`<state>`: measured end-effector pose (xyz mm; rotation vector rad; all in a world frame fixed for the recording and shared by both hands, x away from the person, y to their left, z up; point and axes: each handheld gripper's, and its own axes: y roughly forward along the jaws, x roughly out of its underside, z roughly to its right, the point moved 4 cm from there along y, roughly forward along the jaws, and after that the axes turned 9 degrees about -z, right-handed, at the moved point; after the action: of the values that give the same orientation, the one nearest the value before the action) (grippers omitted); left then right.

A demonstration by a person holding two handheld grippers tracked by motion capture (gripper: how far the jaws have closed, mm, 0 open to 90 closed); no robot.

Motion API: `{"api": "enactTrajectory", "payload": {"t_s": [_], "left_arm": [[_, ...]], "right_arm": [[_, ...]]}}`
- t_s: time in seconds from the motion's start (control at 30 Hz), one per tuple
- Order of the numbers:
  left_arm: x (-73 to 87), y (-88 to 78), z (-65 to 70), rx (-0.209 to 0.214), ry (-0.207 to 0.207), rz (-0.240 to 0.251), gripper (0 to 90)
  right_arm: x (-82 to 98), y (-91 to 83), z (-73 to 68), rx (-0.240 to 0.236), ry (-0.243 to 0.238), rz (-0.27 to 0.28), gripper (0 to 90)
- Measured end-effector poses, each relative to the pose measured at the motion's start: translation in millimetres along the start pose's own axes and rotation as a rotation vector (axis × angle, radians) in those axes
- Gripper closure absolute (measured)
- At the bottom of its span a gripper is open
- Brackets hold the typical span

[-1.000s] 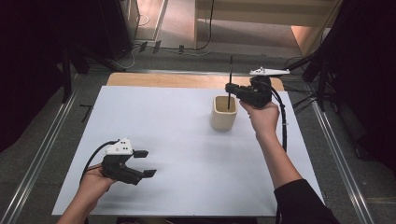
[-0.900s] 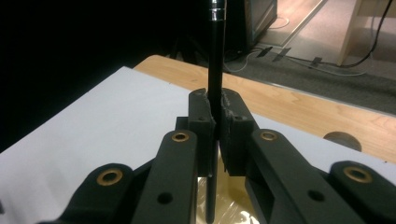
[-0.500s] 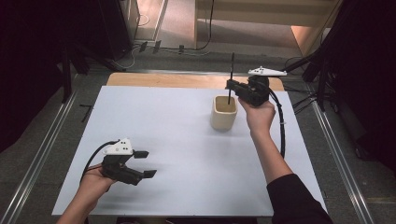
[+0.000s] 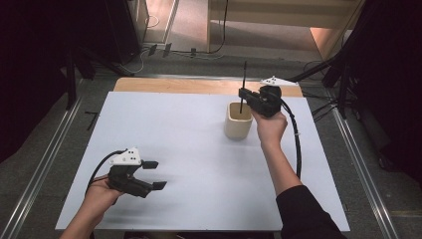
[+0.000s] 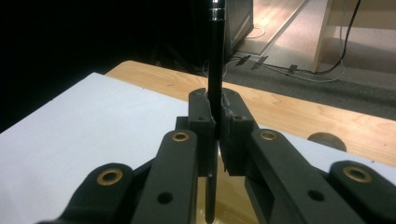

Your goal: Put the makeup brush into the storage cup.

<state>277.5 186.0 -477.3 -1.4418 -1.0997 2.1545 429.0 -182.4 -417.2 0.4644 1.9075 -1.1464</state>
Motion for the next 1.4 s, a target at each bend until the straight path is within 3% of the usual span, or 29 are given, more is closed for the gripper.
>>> {"api": "enactTrajectory", "payload": {"t_s": [0.7, 0.93, 0.97, 1.07, 1.1, 1.4], "left_arm": [[-0.4, 0.6, 1.2, 0.006, 0.004, 0.001, 23.4], [-0.4, 0.4, 0.9, 0.005, 0.005, 0.001, 23.3], [-0.3, 0.4, 0.9, 0.005, 0.004, -0.001, 23.3], [-0.4, 0.3, 1.1, 0.007, 0.005, 0.003, 23.4], [-0.4, 0.3, 0.9, 0.007, 0.006, 0.000, 23.4], [-0.2, 0.0, 0.1, 0.004, 0.001, 0.000, 23.4]], "right_arm": [[30.2, 9.4, 1.0, -0.005, -0.004, -0.043, 85.8], [29.8, 7.4, -1.6, -0.005, -0.008, -0.041, 85.4], [29.4, 5.8, -2.5, -0.004, -0.014, -0.042, 78.8], [26.7, 1.9, -2.3, 0.014, -0.063, 0.001, 37.7], [26.3, 0.9, -2.0, 0.016, -0.049, 0.001, 32.9], [26.8, -10.2, -4.5, -0.034, -0.037, -0.016, 21.7]]}}
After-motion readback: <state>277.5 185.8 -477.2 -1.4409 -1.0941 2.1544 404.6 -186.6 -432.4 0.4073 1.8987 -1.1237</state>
